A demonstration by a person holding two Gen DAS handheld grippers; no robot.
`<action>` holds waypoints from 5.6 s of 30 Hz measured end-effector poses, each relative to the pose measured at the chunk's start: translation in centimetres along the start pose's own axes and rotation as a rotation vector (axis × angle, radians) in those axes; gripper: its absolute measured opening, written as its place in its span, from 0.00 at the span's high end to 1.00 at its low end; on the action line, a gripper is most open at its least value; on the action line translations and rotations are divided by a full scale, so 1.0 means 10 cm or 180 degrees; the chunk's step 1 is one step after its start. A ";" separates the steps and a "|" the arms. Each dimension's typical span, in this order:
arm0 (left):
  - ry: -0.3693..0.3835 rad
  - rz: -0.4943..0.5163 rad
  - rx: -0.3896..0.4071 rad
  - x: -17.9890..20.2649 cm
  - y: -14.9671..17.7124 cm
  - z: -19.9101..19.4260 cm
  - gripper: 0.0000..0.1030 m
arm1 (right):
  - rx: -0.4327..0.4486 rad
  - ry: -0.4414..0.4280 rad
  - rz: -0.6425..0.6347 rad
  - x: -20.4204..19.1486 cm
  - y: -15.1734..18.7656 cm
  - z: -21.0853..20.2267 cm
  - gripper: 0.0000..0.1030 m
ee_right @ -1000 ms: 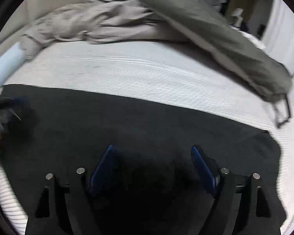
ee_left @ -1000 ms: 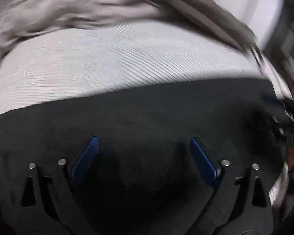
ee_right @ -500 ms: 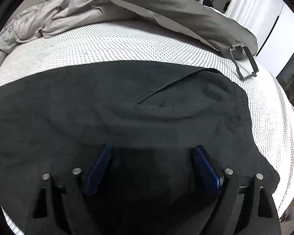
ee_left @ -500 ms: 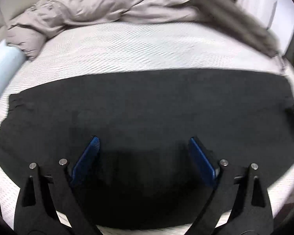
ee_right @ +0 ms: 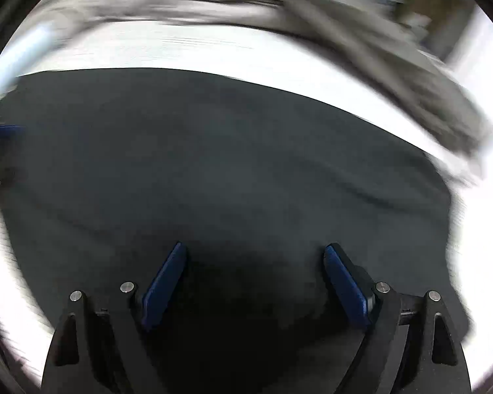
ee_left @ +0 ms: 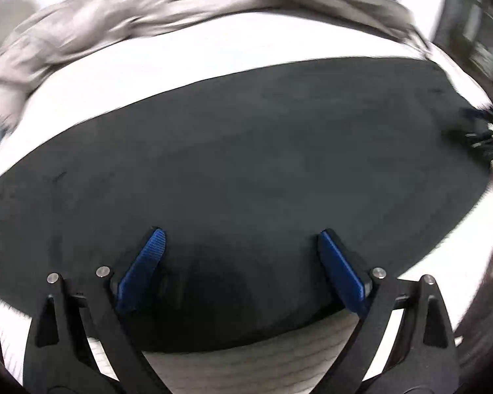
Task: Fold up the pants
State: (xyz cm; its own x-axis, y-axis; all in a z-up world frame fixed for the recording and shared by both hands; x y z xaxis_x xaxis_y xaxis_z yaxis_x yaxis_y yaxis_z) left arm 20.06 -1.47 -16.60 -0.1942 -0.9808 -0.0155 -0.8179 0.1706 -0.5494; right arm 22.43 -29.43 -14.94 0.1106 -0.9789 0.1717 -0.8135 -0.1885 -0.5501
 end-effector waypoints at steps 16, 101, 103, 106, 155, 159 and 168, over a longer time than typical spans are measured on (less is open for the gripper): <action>-0.0743 -0.1313 0.0260 -1.94 0.33 -0.52 0.23 | 0.0483 -0.0544 0.0683 0.12 -0.26 -0.36 0.15; 0.0964 -0.2000 0.0577 1.29 -0.03 0.10 0.89 | 0.0578 -0.2412 0.2829 -0.86 0.06 -0.18 0.88; 0.0994 -0.2009 0.0581 1.24 -0.03 0.08 0.91 | 0.0607 -0.2423 0.2874 -0.87 0.06 -0.20 0.86; 0.0959 -0.2045 0.0604 1.13 -0.03 0.06 0.91 | 0.0527 -0.2589 0.2830 -0.98 0.09 -0.24 0.86; 0.1171 -0.2007 0.0449 1.02 0.02 0.13 0.90 | 0.0822 -0.1650 0.4046 0.98 0.91 -0.16 0.97; 0.1175 -0.2011 0.0424 1.02 0.00 0.15 0.90 | 0.1004 -0.1562 0.4195 1.26 1.07 -0.29 0.96; 0.1168 -0.2034 0.0408 1.02 0.00 0.16 0.90 | 0.0935 -0.1825 0.4323 1.45 0.89 -0.12 0.73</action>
State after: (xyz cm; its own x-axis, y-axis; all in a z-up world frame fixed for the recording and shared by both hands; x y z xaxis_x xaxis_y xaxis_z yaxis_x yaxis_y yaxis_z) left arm 18.95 -11.61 -18.10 0.1112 -0.7870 0.6068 -0.7668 -0.4564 -0.4514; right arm 16.08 -45.16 -16.37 -0.3543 -0.3007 -0.8855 -0.3449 0.9221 -0.1751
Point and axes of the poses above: each gripper's, at about its wrist camera, not at the fingertips, and z roughly the way its jaws point, x to its right, y to its underside, the point moved 10 cm from there along z, roughly the way its jaws point, and after that the axes turned 2 degrees about z, right-handed, at the moved point
